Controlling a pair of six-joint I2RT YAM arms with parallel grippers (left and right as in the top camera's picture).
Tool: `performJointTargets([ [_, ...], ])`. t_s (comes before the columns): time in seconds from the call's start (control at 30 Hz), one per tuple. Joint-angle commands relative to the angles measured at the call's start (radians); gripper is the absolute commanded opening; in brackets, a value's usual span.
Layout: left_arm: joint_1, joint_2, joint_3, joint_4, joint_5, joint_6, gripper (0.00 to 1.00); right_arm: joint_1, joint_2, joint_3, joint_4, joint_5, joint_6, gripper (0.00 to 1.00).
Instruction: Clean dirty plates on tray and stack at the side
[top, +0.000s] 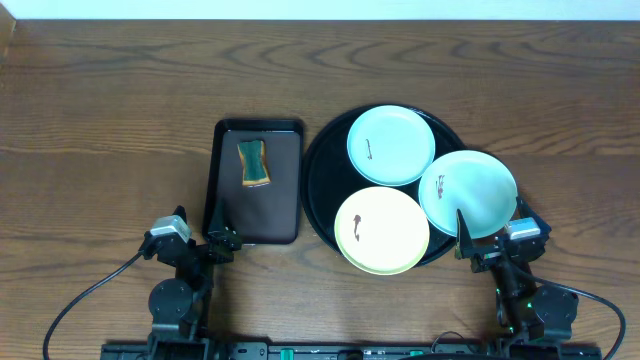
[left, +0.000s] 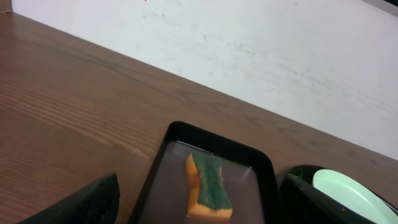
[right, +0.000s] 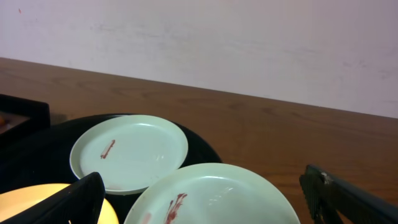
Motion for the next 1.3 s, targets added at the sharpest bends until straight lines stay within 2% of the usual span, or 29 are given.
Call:
performJointTargets([
  [0.0, 0.006, -0.007, -0.013, -0.047, -0.009, 0.001, 0.83, 0.010, 0.000, -0.001, -0.003, 0.042, -0.029, 0.99],
  [0.1, 0.006, -0.007, -0.013, -0.047, -0.011, 0.003, 0.83, 0.010, 0.000, -0.001, -0.009, 0.100, -0.042, 0.99],
  [0.17, 0.006, -0.007, -0.013, -0.034, -0.067, 0.010, 0.83, 0.010, 0.000, -0.001, -0.007, 0.109, -0.041, 0.99],
  [0.3, 0.006, -0.007, -0.011, 0.073, -0.085, 0.009, 0.83, 0.010, 0.000, 0.015, -0.021, -0.027, 0.000, 0.99],
  [0.37, 0.006, -0.007, 0.014, 0.076, -0.083, 0.004, 0.83, 0.010, 0.000, 0.045, -0.060, -0.039, 0.039, 0.99],
  [0.53, 0.006, 0.042, 0.172, -0.052, -0.035, 0.005, 0.83, 0.010, 0.051, 0.190, -0.129, 0.032, 0.046, 0.99],
  [0.63, 0.006, 0.145, 0.336, -0.188, -0.036, 0.008, 0.83, 0.010, 0.168, 0.332, -0.156, 0.043, 0.046, 0.99],
  [0.77, 0.006, 0.382, 0.621, -0.383, -0.035, 0.028, 0.83, 0.010, 0.418, 0.566, -0.253, 0.037, 0.045, 0.99],
  [0.9, 0.006, 0.665, 0.959, -0.650, -0.034, 0.036, 0.83, 0.010, 0.732, 0.872, -0.473, -0.013, 0.017, 0.99],
  [1.1, 0.006, 1.067, 1.458, -1.122, -0.006, 0.095, 0.83, 0.010, 1.271, 1.565, -1.134, -0.031, 0.000, 0.99],
  [1.17, 0.006, 1.168, 1.565, -1.190, -0.006, 0.095, 0.83, 0.010, 1.430, 1.780, -1.271, -0.033, 0.002, 0.99],
  [1.27, 0.006, 1.255, 1.607, -1.183, -0.006, 0.095, 0.83, 0.010, 1.589, 1.983, -1.393, -0.075, 0.019, 0.99],
])
